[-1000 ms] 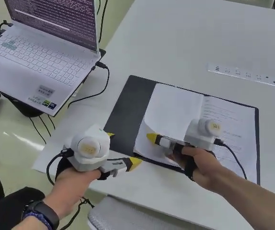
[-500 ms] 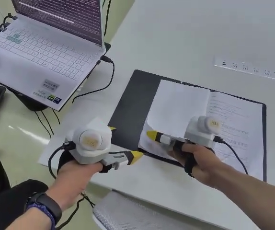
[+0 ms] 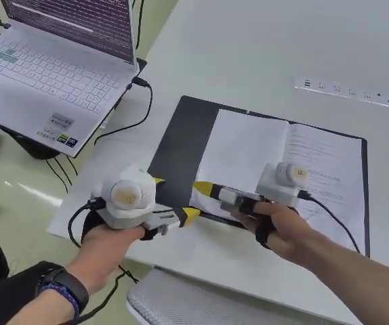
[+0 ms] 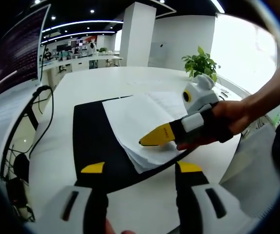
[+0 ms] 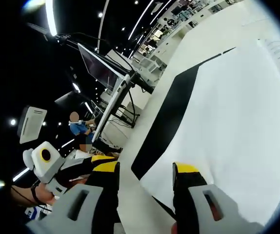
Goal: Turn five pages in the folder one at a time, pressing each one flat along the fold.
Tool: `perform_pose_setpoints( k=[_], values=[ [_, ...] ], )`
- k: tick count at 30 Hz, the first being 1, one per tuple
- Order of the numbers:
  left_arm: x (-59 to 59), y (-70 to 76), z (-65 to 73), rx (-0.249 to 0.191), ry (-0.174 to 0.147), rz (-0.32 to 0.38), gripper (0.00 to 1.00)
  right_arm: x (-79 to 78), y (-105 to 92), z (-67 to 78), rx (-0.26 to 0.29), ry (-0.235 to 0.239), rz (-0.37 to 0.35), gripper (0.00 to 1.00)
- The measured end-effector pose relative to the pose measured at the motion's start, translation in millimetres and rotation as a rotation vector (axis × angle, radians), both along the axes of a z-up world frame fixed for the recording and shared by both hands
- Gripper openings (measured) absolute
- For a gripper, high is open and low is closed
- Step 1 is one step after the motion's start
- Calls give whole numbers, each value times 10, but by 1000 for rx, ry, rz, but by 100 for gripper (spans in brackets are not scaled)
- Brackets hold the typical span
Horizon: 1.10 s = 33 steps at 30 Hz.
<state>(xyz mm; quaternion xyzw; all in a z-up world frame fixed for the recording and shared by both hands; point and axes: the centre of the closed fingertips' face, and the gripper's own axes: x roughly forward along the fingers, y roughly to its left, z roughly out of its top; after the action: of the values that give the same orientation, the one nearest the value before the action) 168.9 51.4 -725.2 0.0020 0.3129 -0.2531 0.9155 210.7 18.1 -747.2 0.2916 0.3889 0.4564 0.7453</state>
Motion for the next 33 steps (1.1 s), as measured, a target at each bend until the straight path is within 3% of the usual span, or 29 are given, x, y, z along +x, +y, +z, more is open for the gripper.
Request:
perform_pose_setpoints(
  k=[3,7,9,14,17,20,22,24,28,33],
  values=[
    [36,-35,-4,-4,-2,-2,53,-15,-96,82,-6,-41,3,40],
    [79,-113,2,-11,-4,-11,47,-23,-337,35,-99,-104,20,39],
    [111,-146,21,-34,-5,-8,39,-24,-468,41,-138,-147,16,35],
    [163,-251,73,-24,-17,-21,33,-45,-797,135,-157,-181,-32,32],
    [203,-283,46,-31,-16,-17,27,-62,-1009,169,-158,-183,-80,31],
    [227,-327,-81,-13,12,-30,22,-61,-1224,121,-181,-173,-114,31],
    [240,-353,-120,3,6,-39,15,-14,-1372,133,-155,-148,-195,30],
    [272,-381,-152,-14,13,-36,15,5,-1490,145,-131,-126,-256,29],
    [324,-376,-288,6,28,-24,6,30,-1621,115,-145,-123,-278,29],
    [328,-326,-449,15,75,2,0,82,-1646,156,-135,-123,-301,28]
  ],
)
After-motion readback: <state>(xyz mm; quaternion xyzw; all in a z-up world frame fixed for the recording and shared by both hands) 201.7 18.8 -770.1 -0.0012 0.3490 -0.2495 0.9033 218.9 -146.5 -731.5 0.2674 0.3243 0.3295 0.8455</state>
